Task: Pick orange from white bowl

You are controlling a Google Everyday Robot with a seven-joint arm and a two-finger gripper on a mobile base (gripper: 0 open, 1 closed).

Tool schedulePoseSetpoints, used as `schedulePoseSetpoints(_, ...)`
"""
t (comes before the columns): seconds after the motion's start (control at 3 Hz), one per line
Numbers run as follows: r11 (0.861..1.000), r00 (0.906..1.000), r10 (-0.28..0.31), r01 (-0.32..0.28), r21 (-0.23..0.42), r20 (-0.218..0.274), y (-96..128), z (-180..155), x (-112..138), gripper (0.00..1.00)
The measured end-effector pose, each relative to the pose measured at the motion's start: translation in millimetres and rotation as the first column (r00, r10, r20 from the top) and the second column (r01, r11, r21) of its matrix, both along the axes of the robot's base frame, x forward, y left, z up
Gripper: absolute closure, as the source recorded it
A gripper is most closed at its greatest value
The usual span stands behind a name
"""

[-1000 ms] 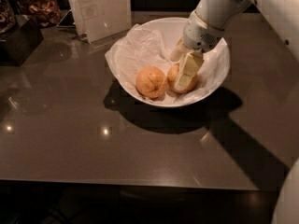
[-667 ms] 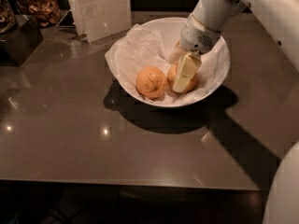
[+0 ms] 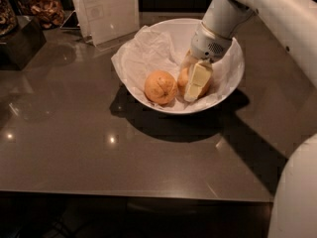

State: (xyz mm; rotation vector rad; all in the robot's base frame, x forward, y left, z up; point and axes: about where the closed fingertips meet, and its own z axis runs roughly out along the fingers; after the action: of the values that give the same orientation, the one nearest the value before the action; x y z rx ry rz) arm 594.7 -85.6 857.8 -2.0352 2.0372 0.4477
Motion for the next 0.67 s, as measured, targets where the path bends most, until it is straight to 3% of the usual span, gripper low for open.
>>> schedulePoseSetpoints(0.67, 0.999, 0.9991, -0.026, 0.025, -0.032, -0.033, -11.7, -11.7, -3.6, 0.26)
